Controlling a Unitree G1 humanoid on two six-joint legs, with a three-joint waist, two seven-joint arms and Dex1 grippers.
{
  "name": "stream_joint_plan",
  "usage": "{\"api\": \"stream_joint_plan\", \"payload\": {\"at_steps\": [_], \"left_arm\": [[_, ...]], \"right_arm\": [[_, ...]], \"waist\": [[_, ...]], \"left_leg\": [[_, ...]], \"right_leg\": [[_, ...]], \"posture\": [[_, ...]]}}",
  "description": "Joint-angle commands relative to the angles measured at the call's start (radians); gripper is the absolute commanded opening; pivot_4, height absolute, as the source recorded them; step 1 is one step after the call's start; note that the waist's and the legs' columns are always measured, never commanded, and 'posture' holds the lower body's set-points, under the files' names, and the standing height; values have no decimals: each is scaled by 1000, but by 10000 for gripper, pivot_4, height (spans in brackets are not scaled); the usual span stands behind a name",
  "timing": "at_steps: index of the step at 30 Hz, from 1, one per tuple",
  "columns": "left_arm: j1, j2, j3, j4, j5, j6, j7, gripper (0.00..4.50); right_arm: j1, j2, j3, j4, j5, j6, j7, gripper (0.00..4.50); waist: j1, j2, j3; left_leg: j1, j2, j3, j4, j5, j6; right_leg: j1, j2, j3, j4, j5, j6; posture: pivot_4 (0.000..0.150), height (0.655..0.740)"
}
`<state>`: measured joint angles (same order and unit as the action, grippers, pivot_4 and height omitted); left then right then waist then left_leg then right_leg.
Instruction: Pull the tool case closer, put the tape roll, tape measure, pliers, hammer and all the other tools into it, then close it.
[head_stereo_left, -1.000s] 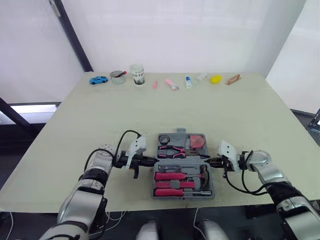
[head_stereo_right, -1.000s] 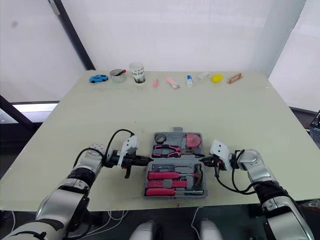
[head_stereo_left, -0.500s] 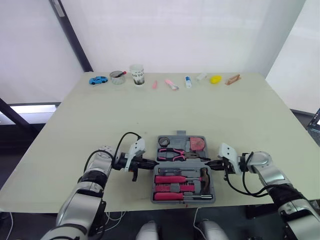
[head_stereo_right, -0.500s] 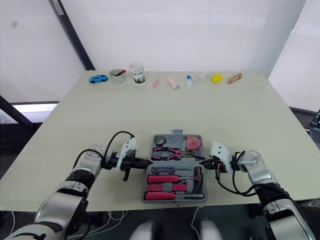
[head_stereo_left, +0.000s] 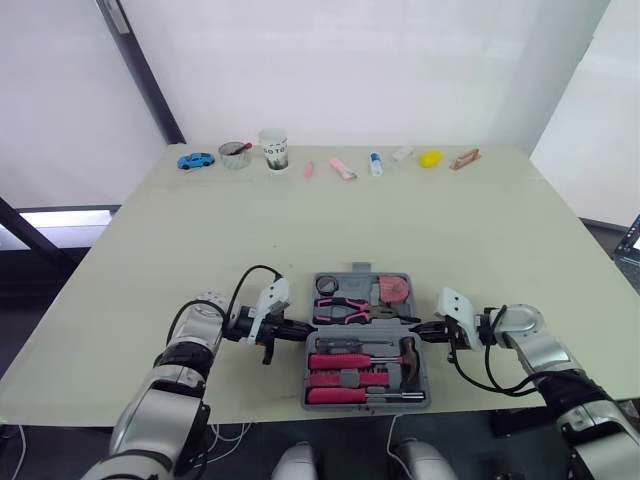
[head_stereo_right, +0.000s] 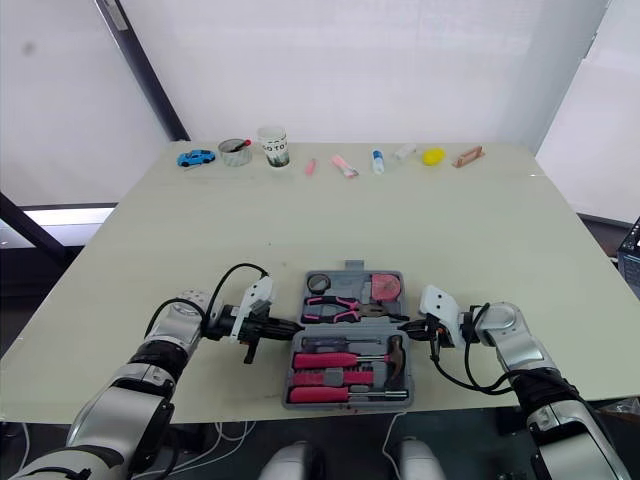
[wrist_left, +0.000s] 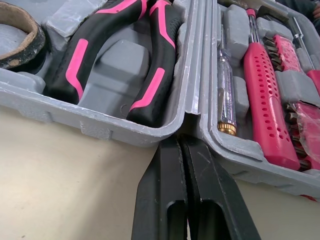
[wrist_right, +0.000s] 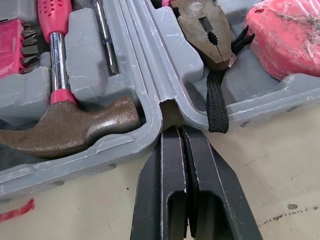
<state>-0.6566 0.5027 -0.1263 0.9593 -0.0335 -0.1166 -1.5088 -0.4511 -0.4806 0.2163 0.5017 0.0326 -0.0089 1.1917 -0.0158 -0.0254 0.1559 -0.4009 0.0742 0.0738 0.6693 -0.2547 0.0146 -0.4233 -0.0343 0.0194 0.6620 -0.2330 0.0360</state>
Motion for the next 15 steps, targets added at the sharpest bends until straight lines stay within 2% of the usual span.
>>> {"api": "stream_joint_plan", "payload": {"at_steps": [1, 6, 10, 13, 14, 15], "left_arm": [[17, 2, -8, -17, 0, -17, -6, 638], [13, 39, 30, -19, -23, -60, 10, 638], [10, 63, 74, -55, -66, -70, 31, 638], [48, 75, 111, -181, -143, -9, -10, 0], [71, 77, 120, -248, -178, 38, -26, 0], [106, 80, 124, -335, -221, 113, -43, 0]], "right_arm": [[8, 4, -3, -36, 12, -37, -7, 401], [26, -46, -49, -41, 36, -45, -18, 401], [26, -71, -115, -36, 111, 6, -17, 401], [-5, -69, -166, -23, 155, 72, -44, 7858], [-16, -67, -175, -23, 164, 99, -52, 12538], [-31, -61, -184, -27, 181, 134, -56, 15400]], "waist": [[0, 0, 0], [1, 0, 0], [2, 0, 0], [0, 0, 0], [1, 0, 0], [-3, 0, 0]], "left_leg": [[0, 0, 0, 0, 0, 0], [0, 0, 0, 0, 0, 0], [0, 0, 0, 0, 0, 0], [0, 0, 0, 0, 0, 0], [0, 0, 0, 0, 0, 0], [0, 0, 0, 0, 0, 0]], "right_leg": [[0, 0, 0, 0, 0, 0], [0, 0, 0, 0, 0, 0], [0, 0, 0, 0, 0, 0], [0, 0, 0, 0, 0, 0], [0, 0, 0, 1, 0, 0], [0, 0, 0, 1, 0, 0]], "posture": [[1500, 7400], [1500, 7400], [1500, 7400], [1500, 7400], [1500, 7400], [1500, 7400]]}}
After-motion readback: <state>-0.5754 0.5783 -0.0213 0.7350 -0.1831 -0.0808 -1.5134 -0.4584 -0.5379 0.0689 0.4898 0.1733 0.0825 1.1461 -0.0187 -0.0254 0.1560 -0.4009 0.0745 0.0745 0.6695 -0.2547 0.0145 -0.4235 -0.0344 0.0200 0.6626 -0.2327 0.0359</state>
